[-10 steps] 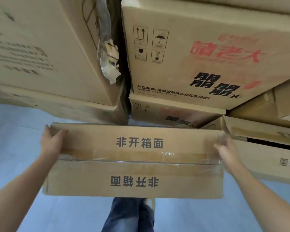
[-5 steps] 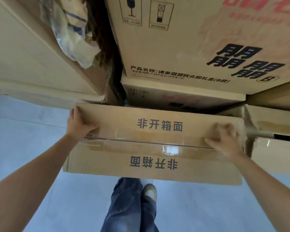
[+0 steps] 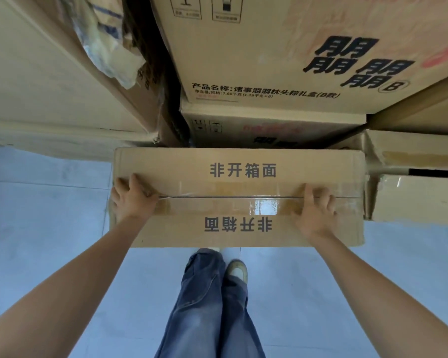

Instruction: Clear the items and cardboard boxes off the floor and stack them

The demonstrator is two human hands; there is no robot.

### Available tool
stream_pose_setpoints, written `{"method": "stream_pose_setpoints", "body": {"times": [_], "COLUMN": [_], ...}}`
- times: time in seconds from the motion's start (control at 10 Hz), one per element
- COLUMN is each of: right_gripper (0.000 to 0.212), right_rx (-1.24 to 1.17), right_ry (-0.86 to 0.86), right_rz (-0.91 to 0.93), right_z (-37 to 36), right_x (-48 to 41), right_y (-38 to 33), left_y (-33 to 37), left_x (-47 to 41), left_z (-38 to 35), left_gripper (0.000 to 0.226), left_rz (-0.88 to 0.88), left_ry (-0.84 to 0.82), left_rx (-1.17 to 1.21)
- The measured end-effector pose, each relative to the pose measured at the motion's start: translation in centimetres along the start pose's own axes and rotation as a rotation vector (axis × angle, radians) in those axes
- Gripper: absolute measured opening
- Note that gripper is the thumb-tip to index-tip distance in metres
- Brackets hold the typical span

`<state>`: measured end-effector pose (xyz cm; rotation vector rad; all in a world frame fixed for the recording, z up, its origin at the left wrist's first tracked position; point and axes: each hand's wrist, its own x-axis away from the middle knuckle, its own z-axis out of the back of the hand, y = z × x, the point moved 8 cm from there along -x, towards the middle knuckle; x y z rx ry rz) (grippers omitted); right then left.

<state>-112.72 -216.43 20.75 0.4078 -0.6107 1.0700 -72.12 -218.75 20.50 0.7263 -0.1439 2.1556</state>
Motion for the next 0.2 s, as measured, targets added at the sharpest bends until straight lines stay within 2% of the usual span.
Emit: {"method": "stream_pose_setpoints", "body": {"times": [0.1,0.2], "right_gripper": [0.074,0.074], "right_rx": [-0.008,-0.121], "right_ry": [-0.083,-0.166], "right_rz": [0.061,0.024], "right_z": [-1.4,-1.7], "right_x": [4.1,8.4], "right_y": [0.1,0.8], "left_y": [-1.2,-2.0], "left_x": [2.2,5.0], "left_z": [-0.7,-0.4], "left_gripper": [0.063,0.056], "left_rz": [-0.004,0.015], "left_ry": [-0.132,-0.295], "left_rx": [0.067,0.267]}}
